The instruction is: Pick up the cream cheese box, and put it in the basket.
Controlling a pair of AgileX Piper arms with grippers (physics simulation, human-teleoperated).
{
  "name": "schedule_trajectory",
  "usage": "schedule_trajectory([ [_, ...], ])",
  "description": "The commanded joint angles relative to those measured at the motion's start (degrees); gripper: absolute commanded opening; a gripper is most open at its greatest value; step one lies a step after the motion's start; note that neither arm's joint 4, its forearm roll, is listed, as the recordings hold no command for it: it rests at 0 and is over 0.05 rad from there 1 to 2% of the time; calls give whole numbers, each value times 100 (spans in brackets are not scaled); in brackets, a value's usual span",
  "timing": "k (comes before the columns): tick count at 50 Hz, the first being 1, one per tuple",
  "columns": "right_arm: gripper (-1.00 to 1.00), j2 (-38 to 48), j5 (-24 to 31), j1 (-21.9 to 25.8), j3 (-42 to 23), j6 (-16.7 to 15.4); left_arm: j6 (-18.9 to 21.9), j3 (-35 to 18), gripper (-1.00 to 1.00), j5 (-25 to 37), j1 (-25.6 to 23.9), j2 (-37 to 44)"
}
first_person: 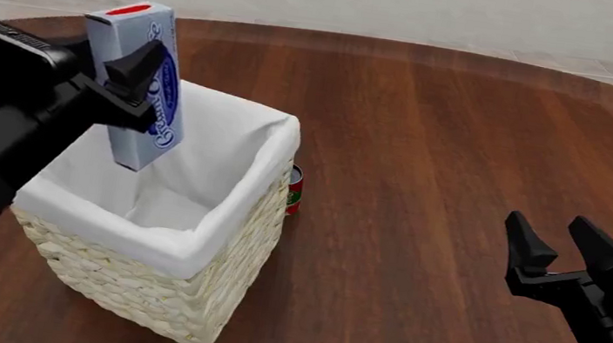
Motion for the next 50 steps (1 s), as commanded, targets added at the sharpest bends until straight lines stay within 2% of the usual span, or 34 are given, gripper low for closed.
schedule_trajectory([
  [1,100,3,-1,9,0,2,16,77,-100,-218,-40,280],
  [33,100,17,-1,48,0,-11,25,-27,-100,-203,-111,456],
  [34,100,18,-1,49,0,-14,17,-18,100,-221,-109,476],
  [50,100,21,-1,54,0,-4,-11,20,100,-227,-114,452],
])
